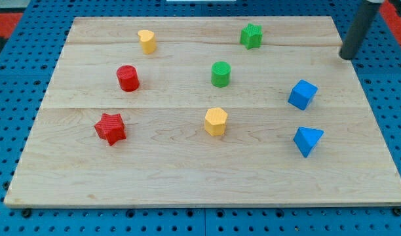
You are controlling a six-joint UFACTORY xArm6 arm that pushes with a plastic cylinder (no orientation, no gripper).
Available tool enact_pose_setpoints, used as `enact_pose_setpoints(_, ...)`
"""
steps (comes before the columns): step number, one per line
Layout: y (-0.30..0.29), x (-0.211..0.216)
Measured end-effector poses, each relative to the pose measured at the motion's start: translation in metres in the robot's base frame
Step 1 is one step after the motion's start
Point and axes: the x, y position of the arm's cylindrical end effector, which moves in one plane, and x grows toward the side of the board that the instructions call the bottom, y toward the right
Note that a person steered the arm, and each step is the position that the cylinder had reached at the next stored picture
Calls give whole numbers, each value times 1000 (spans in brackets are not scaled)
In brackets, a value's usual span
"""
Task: Move the blue cube closer to green circle
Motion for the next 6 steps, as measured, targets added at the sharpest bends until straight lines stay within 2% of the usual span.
enact_pose_setpoints(1, -16, 91)
enact_pose_setpoints(2, -61, 121)
enact_pose_setpoints(3, -91, 110)
enact_pose_setpoints(5, -151, 32)
enact_pose_setpoints(6, -152, 46)
